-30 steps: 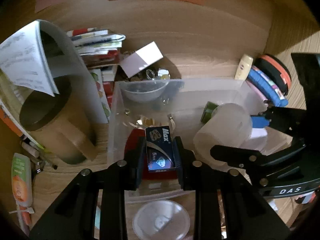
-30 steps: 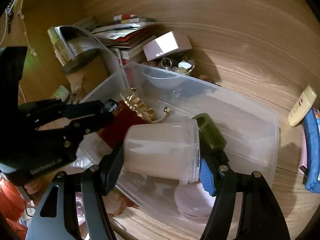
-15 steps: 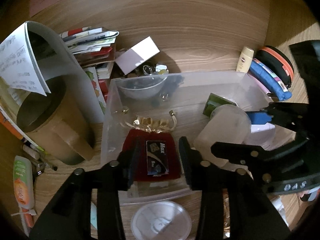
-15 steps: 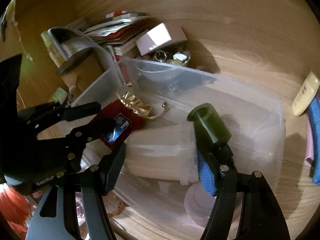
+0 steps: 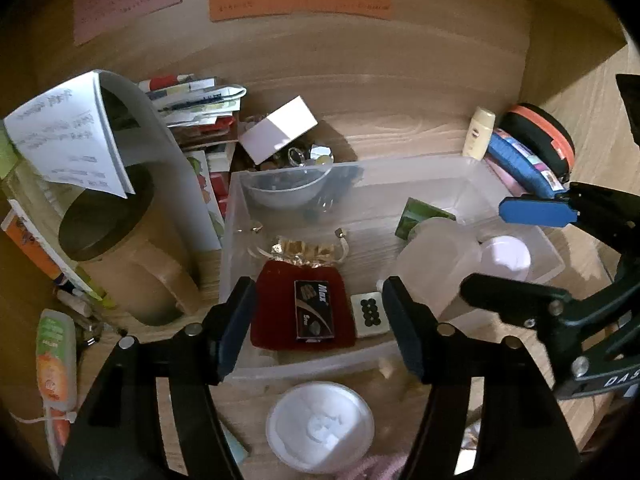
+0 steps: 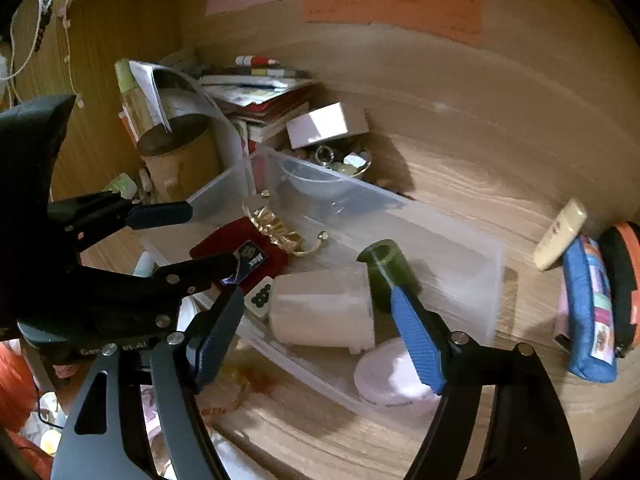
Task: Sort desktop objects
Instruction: 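Carry the card box and white tub into the clear box and release them, then withdraw both tools toward the white round lid and mint tube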
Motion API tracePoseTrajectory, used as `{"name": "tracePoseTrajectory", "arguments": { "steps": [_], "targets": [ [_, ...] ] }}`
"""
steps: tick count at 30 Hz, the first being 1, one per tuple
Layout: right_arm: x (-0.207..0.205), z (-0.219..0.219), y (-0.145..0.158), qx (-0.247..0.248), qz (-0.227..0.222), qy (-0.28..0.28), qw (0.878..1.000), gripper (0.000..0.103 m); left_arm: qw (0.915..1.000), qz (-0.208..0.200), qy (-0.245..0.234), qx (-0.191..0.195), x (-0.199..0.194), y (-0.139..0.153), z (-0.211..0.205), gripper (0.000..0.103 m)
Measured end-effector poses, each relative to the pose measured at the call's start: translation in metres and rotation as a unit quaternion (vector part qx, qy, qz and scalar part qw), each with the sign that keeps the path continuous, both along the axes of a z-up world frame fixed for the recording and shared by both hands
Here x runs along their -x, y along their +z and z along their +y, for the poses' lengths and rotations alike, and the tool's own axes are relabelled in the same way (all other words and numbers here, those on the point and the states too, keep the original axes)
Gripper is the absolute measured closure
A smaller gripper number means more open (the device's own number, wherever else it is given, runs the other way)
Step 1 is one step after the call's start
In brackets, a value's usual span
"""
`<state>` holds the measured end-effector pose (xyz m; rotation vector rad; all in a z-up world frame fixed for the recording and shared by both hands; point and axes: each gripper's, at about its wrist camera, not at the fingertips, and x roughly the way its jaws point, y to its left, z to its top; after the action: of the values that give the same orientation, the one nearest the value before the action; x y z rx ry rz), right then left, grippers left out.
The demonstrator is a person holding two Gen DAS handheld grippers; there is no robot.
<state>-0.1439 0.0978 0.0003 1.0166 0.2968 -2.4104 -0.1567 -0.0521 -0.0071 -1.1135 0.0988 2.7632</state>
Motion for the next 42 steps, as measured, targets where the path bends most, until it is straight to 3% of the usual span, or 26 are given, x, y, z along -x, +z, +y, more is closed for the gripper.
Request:
{"name": "tracePoseTrajectory", "arguments": {
  "steps": [7, 8, 14, 22, 31, 37, 42],
  "targets": [
    [-0.022, 0.007, 0.014, 0.001, 0.016, -0.001, 1.0, 0.024, 0.9995, 0.03, 0.009, 0.003, -0.019, 0.013, -0.004, 0.024],
    [-0.025, 0.007, 0.015, 0.0, 0.02, 0.0, 1.0, 0.02, 0.9994, 0.033, 0.01, 0.003, -0.022, 0.015, -0.005, 0.023],
    [-0.045, -0.002, 0.019, -0.008, 0.027, 0.024, 0.999, 0.02, 0.9982, 0.053, 0.026, 0.006, -0.041, 0.026, -0.019, 0.019],
    [-0.065, -0.033, 0.012, -0.017, 0.017, 0.074, 0.997, 0.019, 0.9974, 0.045, 0.056, 0.004, -0.065, 0.027, -0.056, 0.015],
    [-0.066, -0.068, -0.015, -0.021, -0.028, 0.109, 0.993, 0.019, 0.9964, -0.005, 0.084, -0.013, -0.08, 0.003, -0.112, 0.015],
    [-0.054, -0.086, -0.041, -0.021, -0.086, 0.118, 0.989, 0.019, 0.9962, -0.07, 0.046, -0.023, -0.072, -0.031, -0.116, 0.015],
    [-0.044, -0.098, -0.056, -0.028, -0.124, 0.123, 0.984, 0.019, 0.9938, -0.11, 0.012, -0.009, -0.063, -0.052, -0.108, 0.015]
  ]
}}
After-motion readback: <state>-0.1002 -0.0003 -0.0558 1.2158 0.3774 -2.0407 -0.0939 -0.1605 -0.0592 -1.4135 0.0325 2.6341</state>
